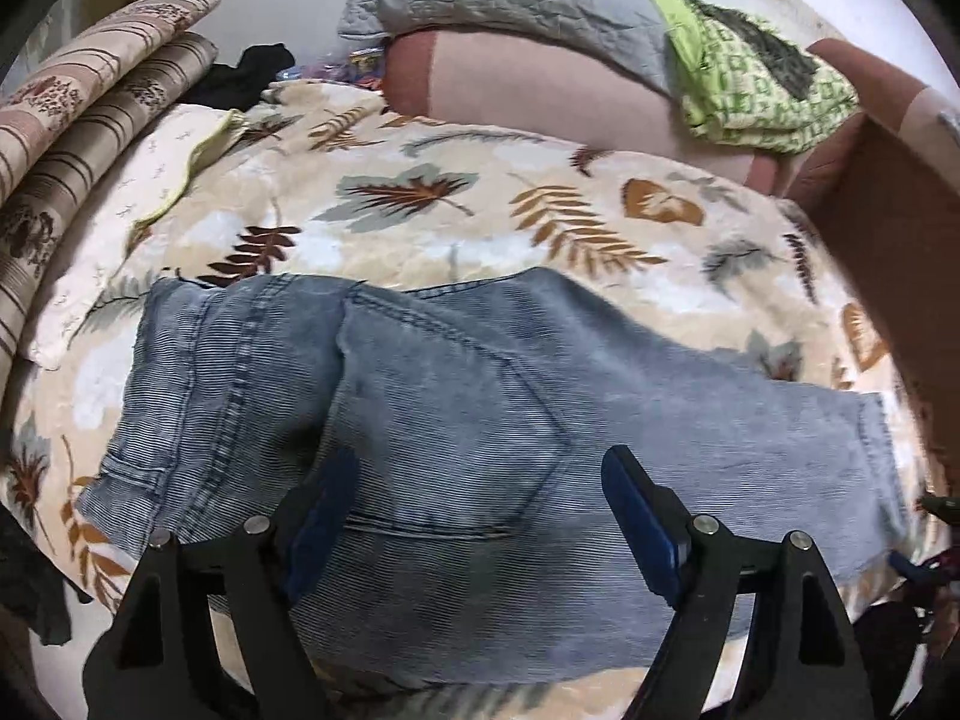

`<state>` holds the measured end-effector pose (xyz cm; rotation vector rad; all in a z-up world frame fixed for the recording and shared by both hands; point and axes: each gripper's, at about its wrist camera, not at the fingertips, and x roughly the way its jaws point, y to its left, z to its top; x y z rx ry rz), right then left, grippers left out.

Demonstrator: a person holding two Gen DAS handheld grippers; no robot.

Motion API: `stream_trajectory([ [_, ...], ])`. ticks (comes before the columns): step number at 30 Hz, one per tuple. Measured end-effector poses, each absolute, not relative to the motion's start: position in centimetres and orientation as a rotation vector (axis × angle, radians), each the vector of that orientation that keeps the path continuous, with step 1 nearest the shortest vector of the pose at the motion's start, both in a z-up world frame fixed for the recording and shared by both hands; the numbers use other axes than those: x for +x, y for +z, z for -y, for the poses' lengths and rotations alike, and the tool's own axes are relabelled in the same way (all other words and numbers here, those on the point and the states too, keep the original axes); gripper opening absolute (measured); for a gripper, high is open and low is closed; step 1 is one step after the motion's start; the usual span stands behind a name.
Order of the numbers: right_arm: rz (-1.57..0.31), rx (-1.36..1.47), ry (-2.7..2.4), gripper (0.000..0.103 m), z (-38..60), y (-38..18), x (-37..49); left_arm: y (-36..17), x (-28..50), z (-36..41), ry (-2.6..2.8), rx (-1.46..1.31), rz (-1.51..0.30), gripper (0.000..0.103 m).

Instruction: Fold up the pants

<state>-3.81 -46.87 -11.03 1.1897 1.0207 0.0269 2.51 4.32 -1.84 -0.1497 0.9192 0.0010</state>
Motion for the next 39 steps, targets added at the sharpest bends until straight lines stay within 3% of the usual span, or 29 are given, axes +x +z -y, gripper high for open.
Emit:
stream_trajectory([
  [5,-0.973,1.226,-0.023,0.084,47.1,-11.3,-3.9,-0.7,2.9,-2.2,-0.061,-0.164,-0.904,0.083],
  [11,-0.977,1.195,-0.050,0.070,47.2,-11.4,-3.8,-1.6,4.0,1.4,-0.071,-0.101,-0.941,0.083],
  [26,-0.978,1.182,-0.041,0.068,47.5,-11.4,-4.0,-2.4,4.8,3.7,-0.080,-0.049,-0.978,0.083],
  [30,-0.991,1.163,-0.053,0.055,47.6,-11.2,-4.1,-2.5,5.1,5.1,-0.104,-0.021,-0.977,0.083],
  [39,-0.982,1.222,-0.028,0.062,48.1,-11.8,-4.2,-2.8,5.6,8.5,-0.158,0.009,-0.989,0.083],
])
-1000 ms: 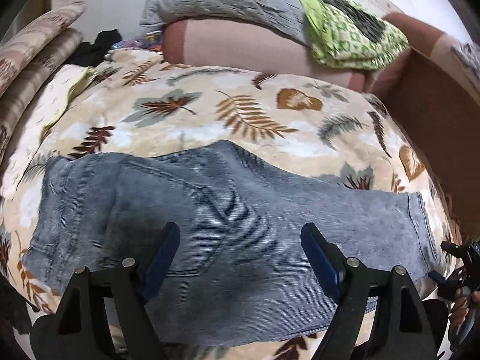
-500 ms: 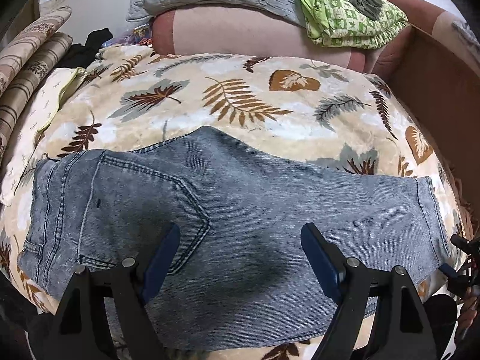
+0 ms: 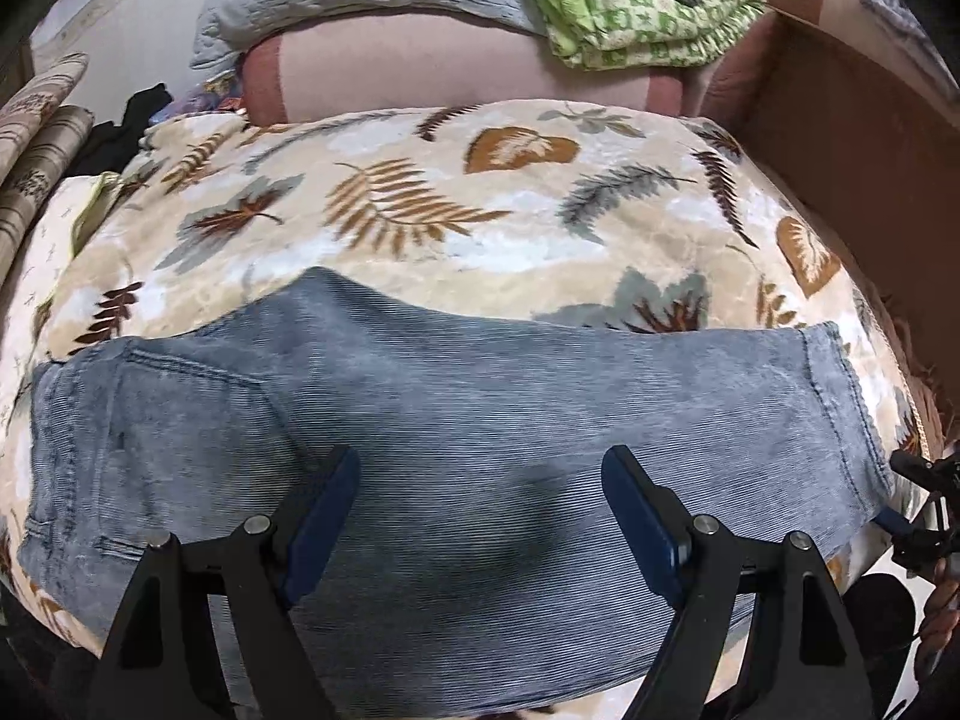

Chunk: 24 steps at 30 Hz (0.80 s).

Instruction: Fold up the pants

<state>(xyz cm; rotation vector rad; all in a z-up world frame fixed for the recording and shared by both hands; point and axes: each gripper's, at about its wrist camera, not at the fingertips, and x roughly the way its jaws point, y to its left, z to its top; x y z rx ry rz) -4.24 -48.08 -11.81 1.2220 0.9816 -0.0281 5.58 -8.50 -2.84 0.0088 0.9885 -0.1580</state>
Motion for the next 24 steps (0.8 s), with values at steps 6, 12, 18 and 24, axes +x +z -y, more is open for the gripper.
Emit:
stream_trajectory([
  [6,-0.995,1.169,-0.024,0.037,48.1,-11.8,-4.2,-3.6,5.2,14.3,-0.254,0.106,-0.975,0.083],
  [12,-1.025,1.174,-0.027,0.035,48.3,-12.0,-4.3,-7.9,4.8,18.8,-0.249,0.348,-1.010,0.087],
  [18,-1.036,1.178,-0.038,0.047,47.9,-11.7,-3.8,-4.6,4.7,17.6,-0.276,0.218,-0.939,0.086],
  [24,-1.051,1.042,-0.045,0.022,47.1,-10.5,-3.3,-9.3,5.3,18.8,-0.240,0.340,-1.046,0.094],
])
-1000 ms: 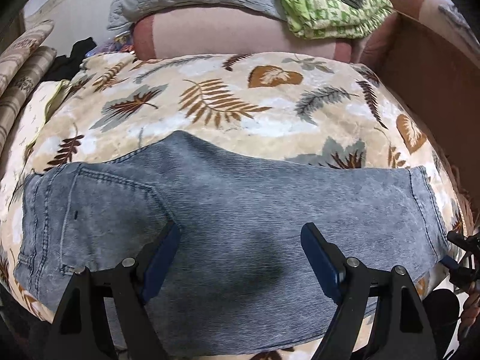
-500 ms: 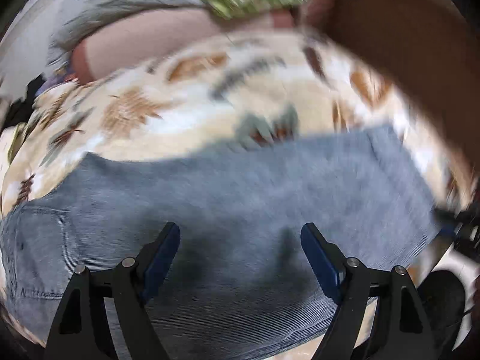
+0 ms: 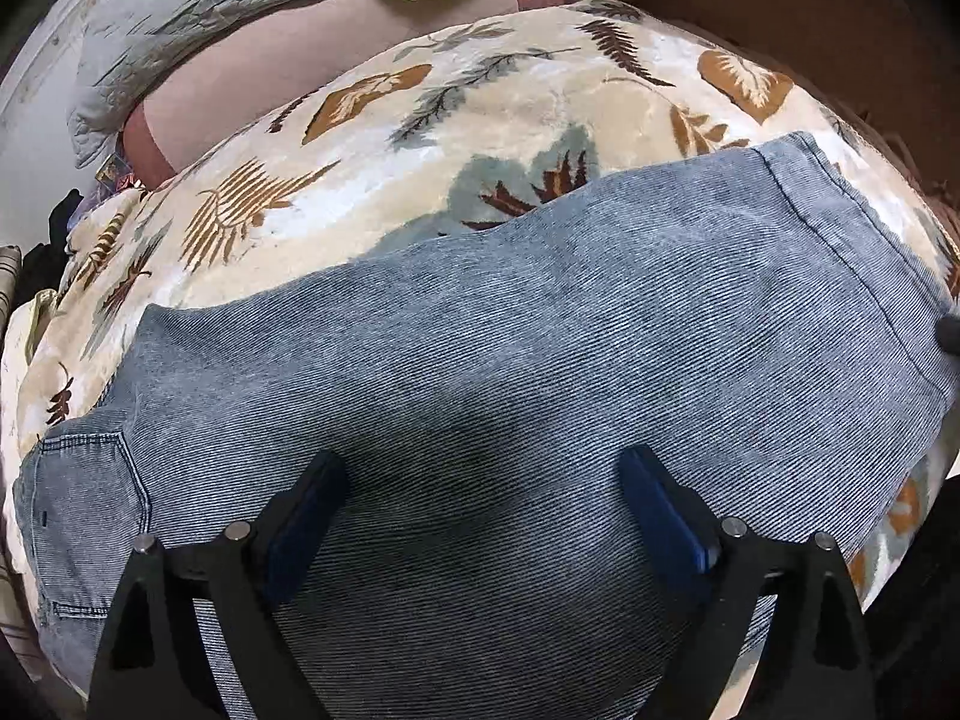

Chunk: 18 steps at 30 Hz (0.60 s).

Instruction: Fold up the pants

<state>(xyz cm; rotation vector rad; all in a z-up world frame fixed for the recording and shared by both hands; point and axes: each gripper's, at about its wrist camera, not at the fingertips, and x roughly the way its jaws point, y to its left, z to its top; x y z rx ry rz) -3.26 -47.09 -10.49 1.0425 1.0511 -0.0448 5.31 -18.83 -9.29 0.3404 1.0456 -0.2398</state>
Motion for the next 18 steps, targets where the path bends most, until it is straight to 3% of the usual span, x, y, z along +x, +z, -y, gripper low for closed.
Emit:
stream_trajectory([
  [6,-0.947,0.767,0.012,0.020,42.8,-2.1,-0.8,-9.7,5.4,18.5,-0.250,0.335,-1.036,0.094],
  [12,-0.842,0.538,0.275,0.020,31.0,5.8,1.9,-6.2,5.1,11.1,-0.292,-0.008,-1.050,0.086],
  [16,-0.911,0.383,0.481,0.021,21.1,4.5,1.5,-4.0,2.4,0.4,-0.083,-0.168,-0.971,0.086],
  [18,-0.997,0.352,0.540,0.029,17.6,0.9,1.6,-4.0,1.1,-3.6,0.029,-0.205,-0.969,0.086],
])
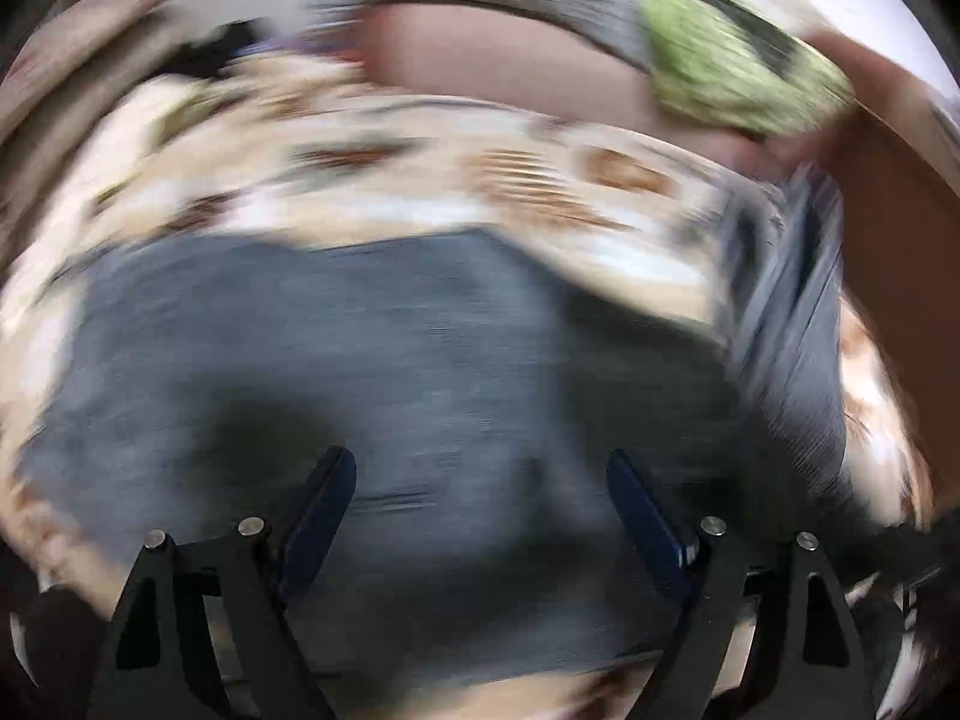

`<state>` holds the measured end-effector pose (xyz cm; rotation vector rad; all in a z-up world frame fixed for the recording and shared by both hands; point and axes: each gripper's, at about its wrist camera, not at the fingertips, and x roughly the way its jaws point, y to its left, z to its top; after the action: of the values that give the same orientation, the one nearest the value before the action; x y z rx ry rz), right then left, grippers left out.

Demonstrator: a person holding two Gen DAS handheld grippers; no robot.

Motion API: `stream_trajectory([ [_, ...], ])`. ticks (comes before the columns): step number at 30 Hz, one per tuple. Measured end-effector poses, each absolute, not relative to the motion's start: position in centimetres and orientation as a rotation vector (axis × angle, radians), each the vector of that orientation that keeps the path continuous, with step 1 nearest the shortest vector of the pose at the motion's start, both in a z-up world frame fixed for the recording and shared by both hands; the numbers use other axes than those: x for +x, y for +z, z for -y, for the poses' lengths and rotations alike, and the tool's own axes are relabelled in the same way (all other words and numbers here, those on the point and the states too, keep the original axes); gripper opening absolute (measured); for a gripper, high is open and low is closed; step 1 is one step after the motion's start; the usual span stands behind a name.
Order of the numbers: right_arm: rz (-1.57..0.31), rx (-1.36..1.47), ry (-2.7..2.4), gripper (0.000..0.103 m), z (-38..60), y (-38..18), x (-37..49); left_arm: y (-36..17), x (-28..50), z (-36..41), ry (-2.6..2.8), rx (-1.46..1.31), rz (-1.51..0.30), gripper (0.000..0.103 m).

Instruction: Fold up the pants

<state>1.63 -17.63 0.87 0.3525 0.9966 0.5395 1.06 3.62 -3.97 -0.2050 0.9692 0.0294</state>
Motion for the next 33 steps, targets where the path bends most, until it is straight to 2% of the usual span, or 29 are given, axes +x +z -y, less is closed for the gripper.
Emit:
stream_trajectory([
  [1,-1.059,0.337,0.559,0.036,16.2,-1.7,1.8,-3.9,0.4,-5.4,0.086,-0.220,-0.969,0.086],
  [2,-1.132,0.329,0.574,0.046,15.1,-4.5,2.2,-3.9,0.1,-6.3,0.107,-0.229,-0.971,0.086],
  [3,-1.210,0.360,0.577,0.047,14.5,-7.4,2.4,-3.7,-0.3,-6.9,0.115,-0.236,-0.973,0.086],
  [4,-1.166,0.416,0.582,0.047,15.1,-7.8,2.0,-3.4,-0.5,-7.2,0.110,-0.235,-0.971,0.086],
  [6,-1.161,0.501,0.610,0.059,16.7,-7.1,1.7,-2.3,-0.4,-6.6,0.082,-0.224,-0.943,0.086],
  [7,-1.161,0.542,0.613,0.062,17.7,-6.9,1.6,-1.7,-0.2,-5.9,0.055,-0.224,-0.933,0.086],
  [10,-1.084,0.614,0.544,0.068,21.8,-5.1,1.3,0.2,0.4,-1.8,-0.075,-0.206,-0.891,0.086],
  [12,-1.053,0.701,0.509,0.078,24.4,-5.3,1.3,1.0,0.7,1.5,-0.163,-0.173,-0.879,0.086],
  [15,-1.153,0.846,0.468,0.078,26.3,-8.8,1.7,-0.7,1.6,5.2,-0.178,-0.033,-0.919,0.086],
  [17,-1.166,0.930,0.493,0.078,27.3,-10.0,1.5,-5.4,2.8,6.8,-0.123,0.115,-1.111,0.085],
  [18,-1.155,0.928,0.494,0.078,27.8,-9.7,1.4,-7.0,3.0,6.6,-0.121,0.104,-1.181,0.084],
  [19,-1.128,0.914,0.493,0.078,28.0,-8.9,1.5,-7.3,2.6,5.4,-0.133,0.014,-1.176,0.084],
  [23,-1.041,0.910,0.496,0.078,29.4,-6.7,2.2,-2.8,1.6,0.7,-0.165,-0.284,-1.036,0.083],
  [26,-1.023,0.911,0.509,0.078,29.8,-6.3,2.1,-0.7,1.7,-1.4,-0.193,-0.443,-0.999,0.083],
  [30,-1.025,0.978,0.588,0.078,28.4,-6.4,1.2,-0.8,1.5,-0.2,-0.266,-0.543,-1.040,0.083],
  [33,-1.072,0.992,0.594,0.078,27.2,-8.3,0.9,-3.6,1.1,0.9,-0.274,-0.603,-1.182,0.083],
])
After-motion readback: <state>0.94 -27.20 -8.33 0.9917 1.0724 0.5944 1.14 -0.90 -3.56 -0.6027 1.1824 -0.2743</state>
